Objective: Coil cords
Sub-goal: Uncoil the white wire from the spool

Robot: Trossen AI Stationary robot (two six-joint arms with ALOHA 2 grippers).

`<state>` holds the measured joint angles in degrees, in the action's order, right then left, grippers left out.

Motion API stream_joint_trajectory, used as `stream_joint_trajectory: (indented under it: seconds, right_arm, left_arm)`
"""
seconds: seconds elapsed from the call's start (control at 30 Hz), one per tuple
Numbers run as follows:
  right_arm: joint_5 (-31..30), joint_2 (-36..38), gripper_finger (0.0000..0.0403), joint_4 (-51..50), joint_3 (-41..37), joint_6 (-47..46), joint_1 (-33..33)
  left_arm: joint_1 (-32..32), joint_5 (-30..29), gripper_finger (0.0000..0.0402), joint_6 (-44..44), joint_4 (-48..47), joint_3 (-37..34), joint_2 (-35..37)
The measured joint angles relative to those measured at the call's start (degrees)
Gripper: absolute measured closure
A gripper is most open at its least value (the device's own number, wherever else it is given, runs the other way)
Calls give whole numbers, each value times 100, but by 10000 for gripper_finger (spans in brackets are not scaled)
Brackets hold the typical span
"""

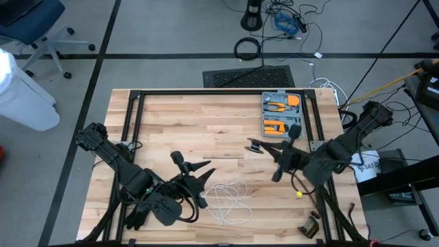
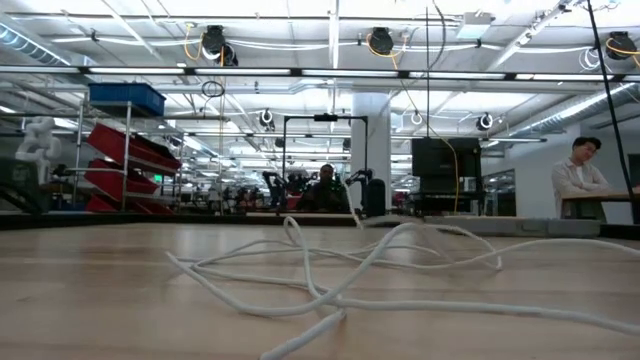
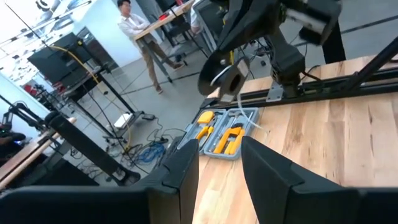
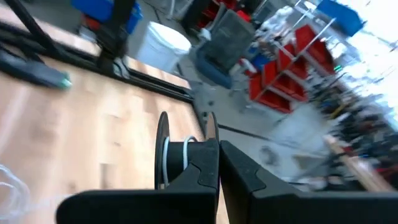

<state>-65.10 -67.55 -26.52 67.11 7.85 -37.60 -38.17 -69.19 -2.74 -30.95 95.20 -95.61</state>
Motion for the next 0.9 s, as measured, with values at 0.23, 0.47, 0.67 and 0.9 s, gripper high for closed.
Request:
stream_joint_trajectory:
  seconds: [0.23, 0.47, 0.67, 0.9]
  right_arm:
    - [-118, -408, 403, 519, 0, 970, 0]
    - [-290, -630, 403, 1095, -2, 1796, 11]
    - [-185, -717, 403, 1127, -2, 1960, -7]
    - [226, -714, 403, 1173, -2, 1893, -7]
  left_arm:
    - [82, 11, 274, 118, 2, 0, 0]
    - [561, 1198, 274, 1102, 41, 0, -57]
    - [962, 1451, 274, 1719, 717, -2, -349]
    - [1056, 1947, 274, 2437, 1291, -2, -606]
